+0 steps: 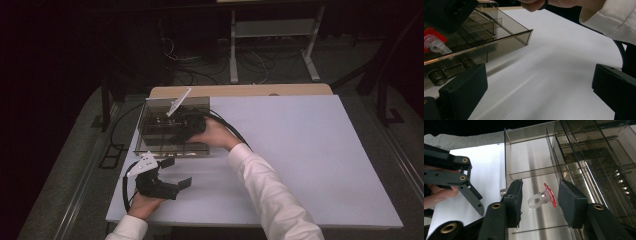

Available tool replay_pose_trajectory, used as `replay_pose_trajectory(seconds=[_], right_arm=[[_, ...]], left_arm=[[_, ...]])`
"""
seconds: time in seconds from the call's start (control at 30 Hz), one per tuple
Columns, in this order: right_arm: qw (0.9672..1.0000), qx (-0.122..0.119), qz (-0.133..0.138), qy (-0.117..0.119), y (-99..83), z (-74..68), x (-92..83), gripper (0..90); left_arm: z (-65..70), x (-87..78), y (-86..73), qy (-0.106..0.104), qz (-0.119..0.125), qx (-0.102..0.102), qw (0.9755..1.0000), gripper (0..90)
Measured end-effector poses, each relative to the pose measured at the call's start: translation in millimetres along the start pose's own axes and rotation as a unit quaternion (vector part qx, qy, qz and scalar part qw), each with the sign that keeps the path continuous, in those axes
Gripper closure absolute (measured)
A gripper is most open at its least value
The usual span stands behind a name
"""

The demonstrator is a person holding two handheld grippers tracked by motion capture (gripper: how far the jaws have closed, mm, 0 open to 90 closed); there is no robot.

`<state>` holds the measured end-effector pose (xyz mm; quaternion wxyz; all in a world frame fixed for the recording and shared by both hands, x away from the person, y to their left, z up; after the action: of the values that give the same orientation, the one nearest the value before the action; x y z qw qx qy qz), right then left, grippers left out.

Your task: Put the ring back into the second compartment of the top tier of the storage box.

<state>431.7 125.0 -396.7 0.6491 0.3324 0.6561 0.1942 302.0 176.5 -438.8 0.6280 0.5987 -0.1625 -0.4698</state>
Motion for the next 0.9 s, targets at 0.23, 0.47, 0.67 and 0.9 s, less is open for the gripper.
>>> replay_pose_trajectory(seconds=[0.23,0.47,0.67,0.9], right_arm=[[0.9999,0.003,0.013,-0.001,2.1,-3.9,-11.2,42.0],[0.9995,0.014,0.027,-0.005,1.7,-5.5,-20.4,27.3],[0.9988,0.031,0.037,-0.011,-2.9,-5.7,-28.4,14.4],[0.9983,0.036,0.039,-0.025,-17.8,-6.5,-38.6,9.6]], left_arm=[[0.0,0.2,0.0,-0.001,-0.001,0.000,1.0000,0.0],[-0.1,0.7,0.0,0.000,-0.001,0.000,1.0000,0.0],[-0.7,0.5,-0.1,0.001,-0.001,0.000,1.0000,0.0],[-0.5,1.2,-0.5,0.001,-0.007,-0.001,1.0000,0.0]])
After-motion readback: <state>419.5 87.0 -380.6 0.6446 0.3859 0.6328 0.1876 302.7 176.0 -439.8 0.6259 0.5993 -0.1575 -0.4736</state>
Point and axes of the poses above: each handheld gripper's, and its own axes: x roughly forward along the jaws, y roughly out of its top, z roughly to its right, the point moved 7 cm from there along x, roughly forward along the jaws, and after that the axes turned 1 degree about -y, right-handed, at the moved point
